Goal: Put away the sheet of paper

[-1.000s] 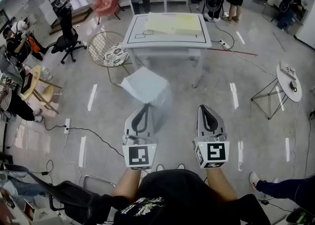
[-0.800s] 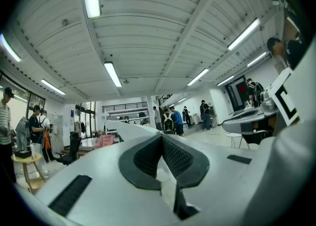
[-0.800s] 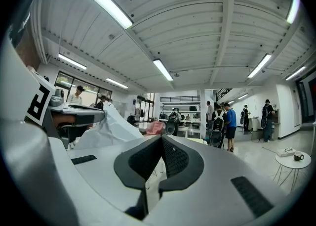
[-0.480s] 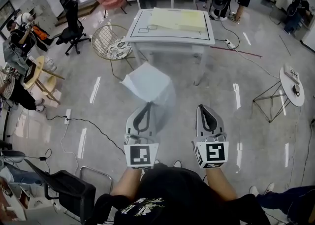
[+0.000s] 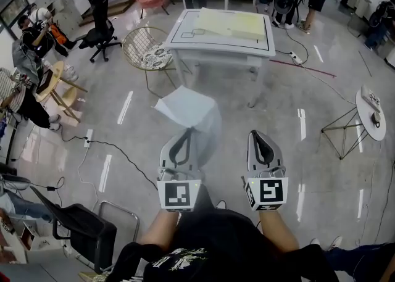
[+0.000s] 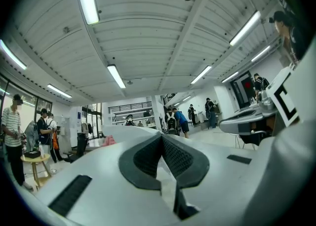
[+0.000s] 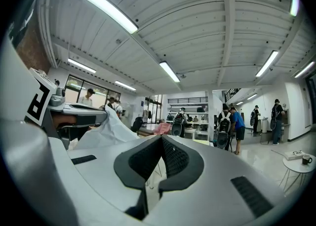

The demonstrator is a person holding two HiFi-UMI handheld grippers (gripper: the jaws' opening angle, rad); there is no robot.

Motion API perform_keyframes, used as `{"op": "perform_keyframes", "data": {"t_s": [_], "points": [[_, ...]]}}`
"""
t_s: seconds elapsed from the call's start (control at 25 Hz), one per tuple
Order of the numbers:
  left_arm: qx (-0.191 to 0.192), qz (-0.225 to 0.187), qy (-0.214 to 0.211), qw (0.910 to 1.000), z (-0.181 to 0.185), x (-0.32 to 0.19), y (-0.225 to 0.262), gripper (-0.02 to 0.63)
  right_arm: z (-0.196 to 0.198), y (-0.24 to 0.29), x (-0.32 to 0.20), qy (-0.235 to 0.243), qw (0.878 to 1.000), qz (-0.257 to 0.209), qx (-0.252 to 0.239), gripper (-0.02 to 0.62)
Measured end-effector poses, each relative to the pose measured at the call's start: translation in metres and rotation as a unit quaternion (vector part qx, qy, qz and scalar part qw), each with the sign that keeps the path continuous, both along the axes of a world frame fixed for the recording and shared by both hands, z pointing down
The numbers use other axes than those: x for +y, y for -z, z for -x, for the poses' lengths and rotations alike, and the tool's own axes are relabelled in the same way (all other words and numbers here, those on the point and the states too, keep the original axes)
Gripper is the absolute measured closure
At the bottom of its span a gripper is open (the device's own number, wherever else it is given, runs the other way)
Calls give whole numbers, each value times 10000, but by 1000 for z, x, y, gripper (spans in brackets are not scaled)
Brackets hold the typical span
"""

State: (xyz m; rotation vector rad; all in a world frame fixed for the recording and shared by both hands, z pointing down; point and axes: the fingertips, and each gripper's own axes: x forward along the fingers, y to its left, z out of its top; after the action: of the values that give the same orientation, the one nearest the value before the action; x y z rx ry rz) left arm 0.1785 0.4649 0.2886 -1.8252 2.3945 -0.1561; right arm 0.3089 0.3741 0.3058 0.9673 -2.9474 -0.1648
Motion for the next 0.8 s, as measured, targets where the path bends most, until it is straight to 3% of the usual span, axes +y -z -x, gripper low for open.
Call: {"op": "perform_keyframes", "data": {"t_s": [0.52,0.8], "points": [[-8,-117,-92,9999,9,-32,-5,606,5,-4,-26,-95,9999,-75,61,598],[52,-92,-72,9999,23,-50,-9,606,27,-7,-43,-4,10000,-27,57,598]]}}
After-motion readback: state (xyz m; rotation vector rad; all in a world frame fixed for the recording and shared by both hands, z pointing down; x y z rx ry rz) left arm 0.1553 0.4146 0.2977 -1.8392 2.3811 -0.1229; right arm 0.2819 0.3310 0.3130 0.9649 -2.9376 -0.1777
